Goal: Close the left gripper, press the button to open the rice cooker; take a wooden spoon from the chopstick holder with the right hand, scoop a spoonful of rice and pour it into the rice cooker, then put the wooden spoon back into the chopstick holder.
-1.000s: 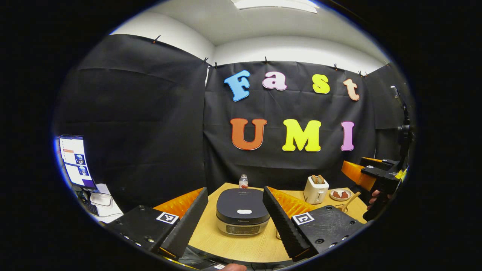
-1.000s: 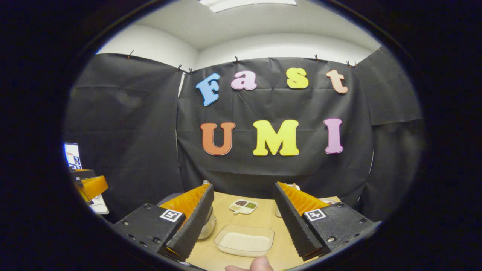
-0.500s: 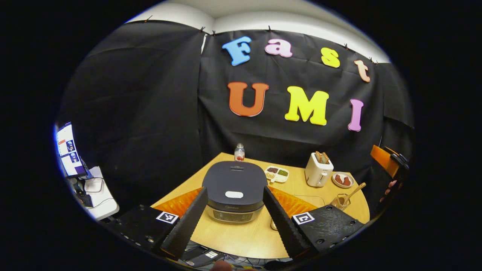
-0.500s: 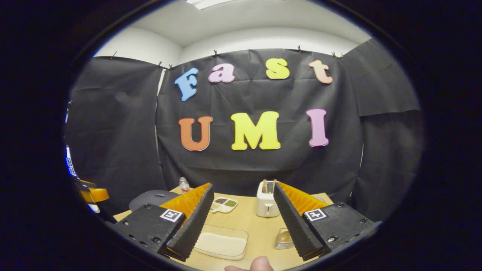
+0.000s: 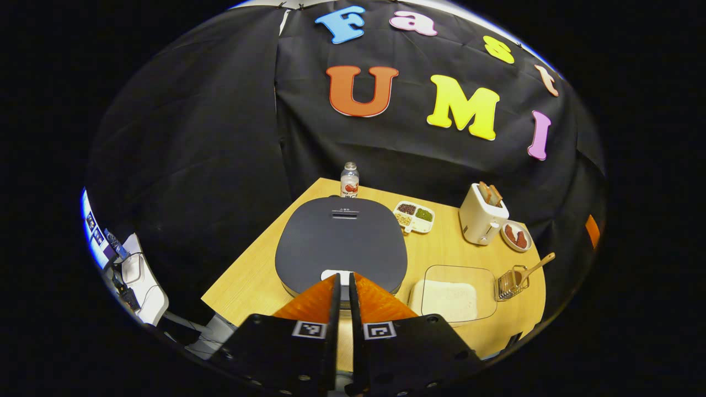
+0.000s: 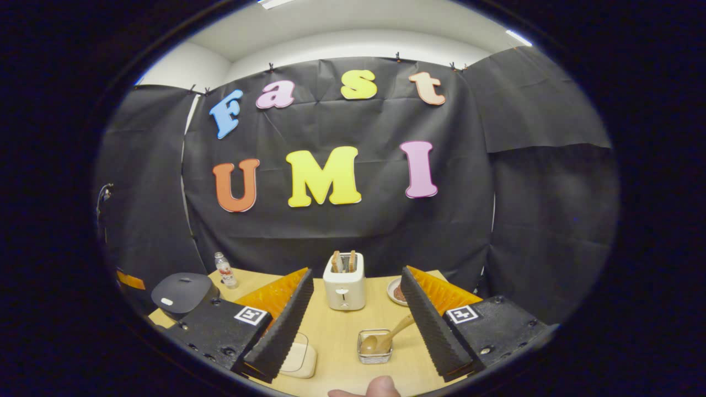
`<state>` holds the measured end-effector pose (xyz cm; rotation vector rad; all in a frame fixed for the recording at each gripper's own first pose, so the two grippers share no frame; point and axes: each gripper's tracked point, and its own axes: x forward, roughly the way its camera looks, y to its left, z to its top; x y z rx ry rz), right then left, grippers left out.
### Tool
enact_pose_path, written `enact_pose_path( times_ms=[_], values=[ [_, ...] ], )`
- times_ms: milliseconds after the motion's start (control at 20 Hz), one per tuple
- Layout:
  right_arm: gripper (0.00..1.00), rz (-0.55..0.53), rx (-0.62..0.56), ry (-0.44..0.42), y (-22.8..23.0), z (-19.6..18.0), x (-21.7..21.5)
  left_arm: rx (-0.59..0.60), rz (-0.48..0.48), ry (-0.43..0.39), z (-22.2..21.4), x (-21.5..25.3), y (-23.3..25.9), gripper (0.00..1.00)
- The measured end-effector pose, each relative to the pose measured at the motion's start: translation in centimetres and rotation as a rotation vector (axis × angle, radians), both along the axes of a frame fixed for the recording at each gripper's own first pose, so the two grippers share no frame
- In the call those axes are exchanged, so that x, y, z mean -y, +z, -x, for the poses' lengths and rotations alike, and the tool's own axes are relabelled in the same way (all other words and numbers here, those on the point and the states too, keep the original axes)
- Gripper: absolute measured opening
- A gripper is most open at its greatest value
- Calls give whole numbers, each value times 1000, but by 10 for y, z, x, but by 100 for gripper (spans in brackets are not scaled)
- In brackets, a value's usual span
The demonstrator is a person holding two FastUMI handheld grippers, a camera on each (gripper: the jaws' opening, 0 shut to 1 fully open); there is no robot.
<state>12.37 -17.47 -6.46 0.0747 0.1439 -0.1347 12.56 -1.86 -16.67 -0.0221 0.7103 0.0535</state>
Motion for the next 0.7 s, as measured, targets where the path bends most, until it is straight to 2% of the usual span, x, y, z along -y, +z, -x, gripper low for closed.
enact_pose_path(
  times_ms=[50,200,250,300,500,700],
  values=[
    [98,-2,-1,-13,-1,0,6,-18,-9,-5,-1,-4,-2,6],
    [99,-4,-11,-34,-6,-1,15,-74,74,1,-17,-1,-17,0],
    [100,0,-10,-38,-5,-1,18,-95,82,2,-20,-4,-22,8],
    [98,3,-9,-41,-5,-2,21,-105,83,2,-24,-7,-27,0],
    [99,5,-20,-47,-13,-3,23,-159,115,1,-38,-7,-49,0],
    [100,2,-37,-49,-22,-2,22,-194,100,7,-34,-17,-65,0]
  ],
)
